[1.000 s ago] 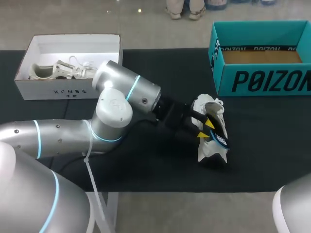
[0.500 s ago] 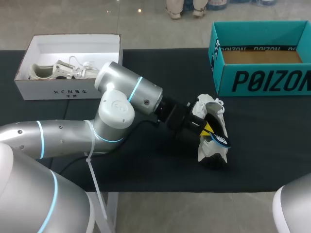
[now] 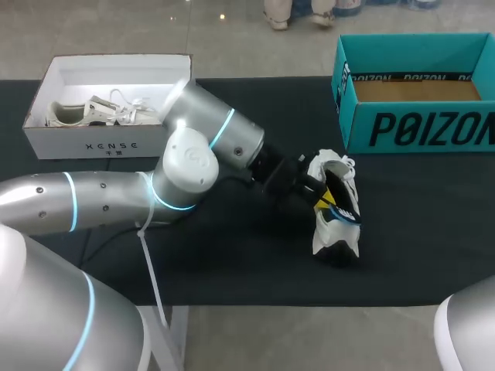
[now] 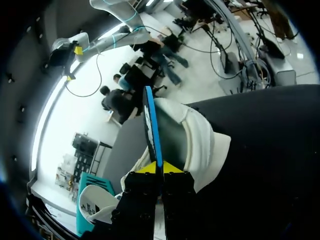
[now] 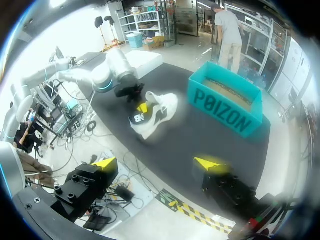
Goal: Take the shoe out of the shoebox, open the shoe tongue, remove and reinsert the insole, then place the shoe into the shoebox
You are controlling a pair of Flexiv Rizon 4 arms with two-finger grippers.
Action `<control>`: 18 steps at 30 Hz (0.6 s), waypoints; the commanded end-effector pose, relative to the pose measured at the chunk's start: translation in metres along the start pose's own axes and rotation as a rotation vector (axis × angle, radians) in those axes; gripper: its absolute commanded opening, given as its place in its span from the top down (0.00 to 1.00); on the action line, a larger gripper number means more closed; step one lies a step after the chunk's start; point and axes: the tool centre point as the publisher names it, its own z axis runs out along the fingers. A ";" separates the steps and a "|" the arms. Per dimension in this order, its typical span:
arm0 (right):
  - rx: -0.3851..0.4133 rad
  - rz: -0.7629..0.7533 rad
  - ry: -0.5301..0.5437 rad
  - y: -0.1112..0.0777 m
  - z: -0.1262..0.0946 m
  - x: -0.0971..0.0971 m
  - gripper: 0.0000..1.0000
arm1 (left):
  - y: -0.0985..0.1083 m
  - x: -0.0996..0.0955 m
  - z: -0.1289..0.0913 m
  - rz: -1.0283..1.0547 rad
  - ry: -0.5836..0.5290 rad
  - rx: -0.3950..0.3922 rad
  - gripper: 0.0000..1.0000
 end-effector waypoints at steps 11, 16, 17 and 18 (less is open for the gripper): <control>0.007 0.001 0.003 0.003 0.000 -0.002 0.00 | -0.020 0.003 0.000 -0.054 -0.093 0.010 0.54; 0.007 0.001 0.003 0.003 0.000 -0.002 0.00 | -0.033 -0.003 0.000 -0.053 -0.126 0.017 0.60; 0.007 0.001 0.003 0.003 0.000 -0.002 0.00 | -0.035 -0.004 0.001 -0.053 -0.127 0.017 0.61; 0.007 0.001 0.003 0.003 0.000 -0.002 0.00 | -0.036 -0.004 0.001 -0.055 -0.133 0.020 0.63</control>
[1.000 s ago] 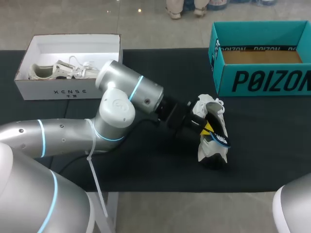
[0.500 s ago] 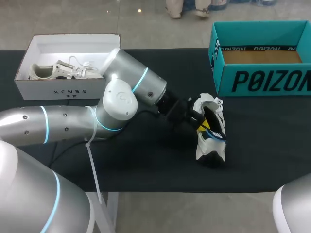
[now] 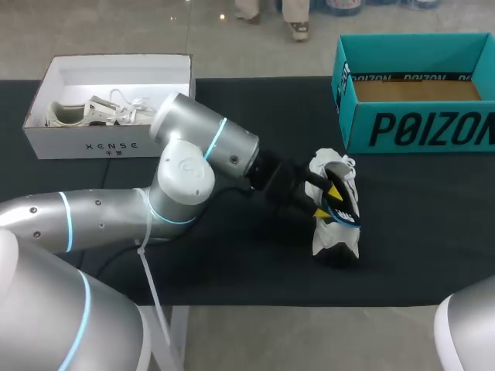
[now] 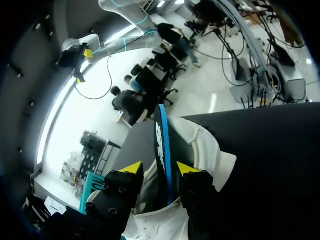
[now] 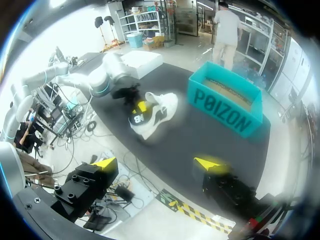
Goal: Take the shoe out of the shoebox, open the shoe tongue, remove and reinsert the insole, then place the shoe into the shoebox
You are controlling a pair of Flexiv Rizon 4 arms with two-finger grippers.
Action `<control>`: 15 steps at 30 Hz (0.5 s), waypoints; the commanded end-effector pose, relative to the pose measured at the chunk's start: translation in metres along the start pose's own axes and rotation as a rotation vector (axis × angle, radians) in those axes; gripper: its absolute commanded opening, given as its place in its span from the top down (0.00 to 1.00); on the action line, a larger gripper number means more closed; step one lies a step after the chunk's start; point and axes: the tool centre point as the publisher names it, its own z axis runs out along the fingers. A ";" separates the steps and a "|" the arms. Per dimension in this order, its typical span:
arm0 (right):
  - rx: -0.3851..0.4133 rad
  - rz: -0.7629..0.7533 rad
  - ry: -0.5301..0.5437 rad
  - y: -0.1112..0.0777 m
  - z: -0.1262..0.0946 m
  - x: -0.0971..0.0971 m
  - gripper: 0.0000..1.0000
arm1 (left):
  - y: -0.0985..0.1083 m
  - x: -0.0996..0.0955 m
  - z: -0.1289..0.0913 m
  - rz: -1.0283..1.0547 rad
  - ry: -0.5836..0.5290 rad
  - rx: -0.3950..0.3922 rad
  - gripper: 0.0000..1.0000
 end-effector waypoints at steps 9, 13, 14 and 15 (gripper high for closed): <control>0.007 0.001 0.004 0.003 0.000 -0.002 0.00 | -0.010 0.007 0.008 -0.023 -0.019 -0.005 1.00; 0.007 0.001 0.004 0.003 0.000 -0.002 0.00 | -0.008 0.007 0.009 -0.024 -0.015 -0.005 1.00; 0.007 0.001 0.004 0.003 0.000 -0.002 0.00 | -0.007 0.006 0.008 -0.014 -0.009 -0.006 1.00; 0.007 0.001 0.004 0.003 0.000 -0.002 0.00 | -0.006 0.005 0.008 -0.008 -0.006 -0.007 1.00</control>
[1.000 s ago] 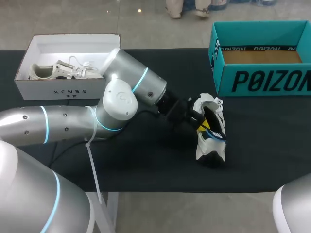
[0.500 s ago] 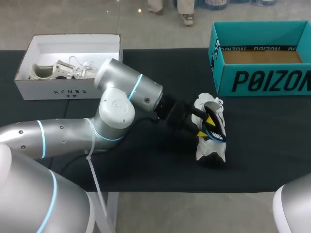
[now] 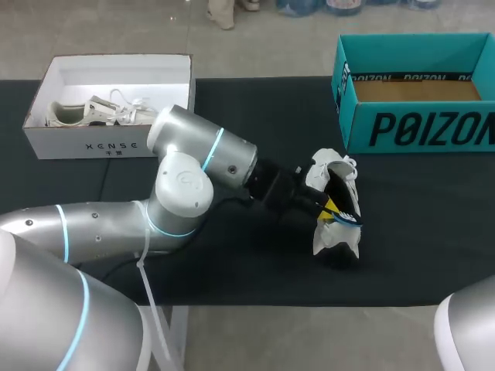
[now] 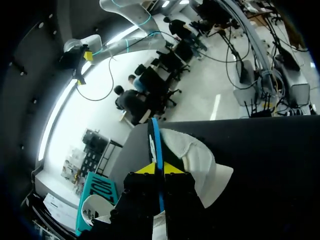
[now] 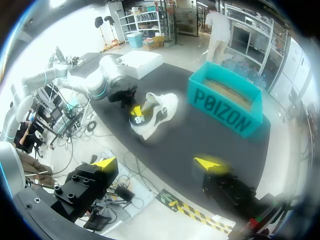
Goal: Take the shoe out of the shoebox, open the shoe tongue, remove and reinsert the insole, then place the shoe into the shoebox
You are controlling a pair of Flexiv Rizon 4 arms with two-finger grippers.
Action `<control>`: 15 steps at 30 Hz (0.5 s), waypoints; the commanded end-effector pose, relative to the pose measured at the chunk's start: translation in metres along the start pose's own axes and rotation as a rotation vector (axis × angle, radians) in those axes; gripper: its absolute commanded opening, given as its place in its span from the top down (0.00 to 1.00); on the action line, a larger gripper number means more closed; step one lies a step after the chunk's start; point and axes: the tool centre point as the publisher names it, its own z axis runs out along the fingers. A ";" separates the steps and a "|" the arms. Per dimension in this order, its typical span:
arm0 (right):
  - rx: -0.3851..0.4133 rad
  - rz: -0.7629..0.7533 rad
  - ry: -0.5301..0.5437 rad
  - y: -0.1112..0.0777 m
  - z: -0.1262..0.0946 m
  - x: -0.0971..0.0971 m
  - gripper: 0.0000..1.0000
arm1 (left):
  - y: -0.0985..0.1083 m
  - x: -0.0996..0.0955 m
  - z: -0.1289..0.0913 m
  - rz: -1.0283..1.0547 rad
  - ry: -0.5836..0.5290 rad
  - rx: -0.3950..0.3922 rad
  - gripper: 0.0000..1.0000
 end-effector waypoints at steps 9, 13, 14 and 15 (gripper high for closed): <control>0.007 0.001 0.003 0.003 0.000 -0.002 0.00 | 0.035 -0.012 -0.010 0.079 0.106 -0.038 1.00; 0.007 0.001 0.003 0.003 0.000 -0.002 0.00 | 0.044 -0.006 -0.009 0.077 0.127 -0.043 1.00; 0.007 0.001 0.003 0.003 0.000 -0.002 0.00 | 0.044 -0.004 -0.008 0.071 0.127 -0.038 1.00; 0.007 0.001 0.003 0.003 0.000 -0.002 0.00 | 0.044 -0.002 -0.006 0.064 0.128 -0.032 1.00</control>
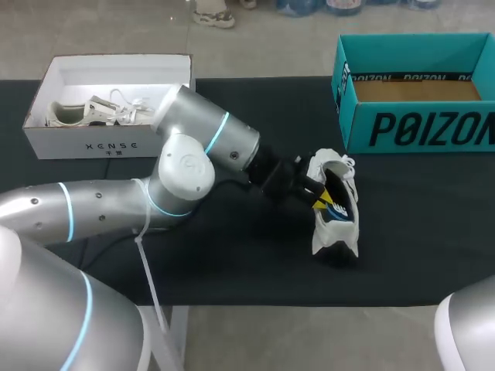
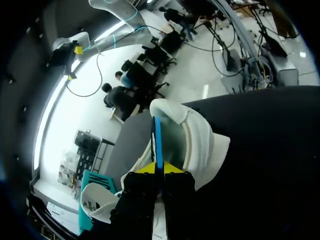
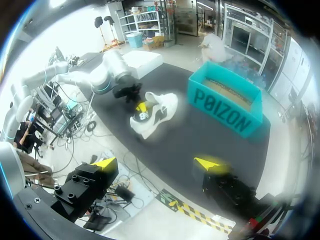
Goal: Take the shoe out of the shoebox, open the shoe tongue, remove and reinsert the insole, then place the shoe into the shoebox
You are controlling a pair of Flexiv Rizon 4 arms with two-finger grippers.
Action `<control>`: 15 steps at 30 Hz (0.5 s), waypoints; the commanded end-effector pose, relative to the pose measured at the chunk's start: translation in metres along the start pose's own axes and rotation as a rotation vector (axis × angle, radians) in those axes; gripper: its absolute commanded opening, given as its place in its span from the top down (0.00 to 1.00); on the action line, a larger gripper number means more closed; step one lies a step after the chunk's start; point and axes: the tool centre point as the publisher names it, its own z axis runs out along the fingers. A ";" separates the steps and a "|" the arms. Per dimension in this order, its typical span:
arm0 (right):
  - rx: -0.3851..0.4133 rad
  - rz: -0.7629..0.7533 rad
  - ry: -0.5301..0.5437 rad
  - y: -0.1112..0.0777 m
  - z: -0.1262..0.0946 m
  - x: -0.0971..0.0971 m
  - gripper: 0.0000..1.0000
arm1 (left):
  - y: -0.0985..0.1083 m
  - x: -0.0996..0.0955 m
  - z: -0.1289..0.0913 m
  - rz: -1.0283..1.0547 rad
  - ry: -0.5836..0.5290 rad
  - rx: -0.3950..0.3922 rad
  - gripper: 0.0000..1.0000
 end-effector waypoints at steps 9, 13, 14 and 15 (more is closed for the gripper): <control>0.007 0.000 0.004 0.003 0.000 -0.002 0.00 | -0.013 0.004 0.007 -0.043 -0.039 0.036 0.53; 0.007 0.000 0.004 0.003 0.000 -0.002 0.00 | -0.024 -0.002 0.000 -0.039 -0.064 0.030 0.25; 0.007 0.000 0.004 0.003 0.000 -0.002 0.00 | -0.026 -0.004 -0.002 -0.036 -0.069 0.029 0.24; 0.007 0.000 0.004 0.003 0.000 -0.002 0.00 | -0.029 -0.005 -0.004 -0.037 -0.074 0.030 0.26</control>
